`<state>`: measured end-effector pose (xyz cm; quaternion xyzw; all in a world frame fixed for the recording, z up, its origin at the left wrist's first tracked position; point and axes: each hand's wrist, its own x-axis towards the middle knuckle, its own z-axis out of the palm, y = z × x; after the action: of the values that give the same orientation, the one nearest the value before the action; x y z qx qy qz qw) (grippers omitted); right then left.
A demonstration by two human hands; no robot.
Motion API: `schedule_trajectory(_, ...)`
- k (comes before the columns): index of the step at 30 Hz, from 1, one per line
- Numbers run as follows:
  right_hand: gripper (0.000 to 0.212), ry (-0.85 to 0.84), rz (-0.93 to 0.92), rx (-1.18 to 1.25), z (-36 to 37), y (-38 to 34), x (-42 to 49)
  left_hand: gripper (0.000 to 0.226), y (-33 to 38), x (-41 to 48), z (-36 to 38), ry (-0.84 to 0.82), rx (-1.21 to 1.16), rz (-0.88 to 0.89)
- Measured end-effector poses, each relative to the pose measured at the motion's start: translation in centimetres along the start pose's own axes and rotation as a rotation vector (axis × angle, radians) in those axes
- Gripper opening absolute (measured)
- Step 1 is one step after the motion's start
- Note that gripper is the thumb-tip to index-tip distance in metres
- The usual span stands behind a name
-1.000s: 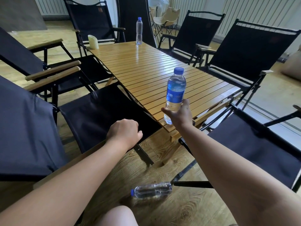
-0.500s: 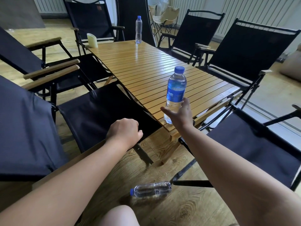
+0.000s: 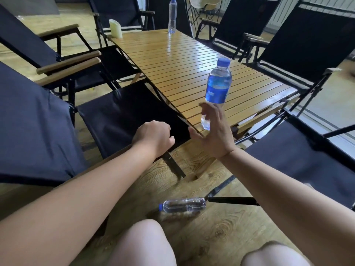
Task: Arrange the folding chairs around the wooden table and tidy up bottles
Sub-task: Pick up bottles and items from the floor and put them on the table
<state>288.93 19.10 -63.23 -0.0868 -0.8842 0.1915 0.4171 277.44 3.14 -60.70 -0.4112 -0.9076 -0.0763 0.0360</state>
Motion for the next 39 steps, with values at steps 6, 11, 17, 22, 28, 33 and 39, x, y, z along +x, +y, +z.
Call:
schedule_trajectory(6, 0.073, -0.647, 0.02, -0.146, 2.3, 2.5, -7.3, 0.026, 0.0, 0.5, 0.2, 0.018, -0.018, -0.014)
schedule_trajectory(11, 0.084, -0.916, 0.187, -0.28, 4.9, 4.1, -10.4, 0.026, -0.1, 0.1, 1.4, 0.165, 0.177, 0.157)
schedule_trajectory(17, 0.076, -1.046, 0.324, -0.235, 7.5, 5.6, -13.4, 0.022, 1.0, -3.4, 7.5, 0.055, 0.123, 0.756)
schedule_trajectory(22, 0.086, -1.153, 0.395, -0.303, 10.0, 7.6, -16.8, 0.044, -0.3, -5.8, 16.4, -0.5, -0.111, 0.224)
schedule_trajectory(28, 0.083, -1.199, 0.436, -0.318, 13.9, 10.6, -21.5, 0.062, -1.4, -4.9, 26.2, -0.744, -0.05, 0.063)
schedule_trajectory(33, 0.08, -1.262, 0.458, -0.347, 17.1, 12.6, -25.3, 0.077, -1.5, -5.3, 34.5, -0.836, -0.117, 0.071)
schedule_trajectory(39, 0.072, -1.248, 0.398, -0.483, 19.0, 13.7, -29.6, 0.09, -1.1, -6.2, 40.3, -0.927, -0.272, -0.045)
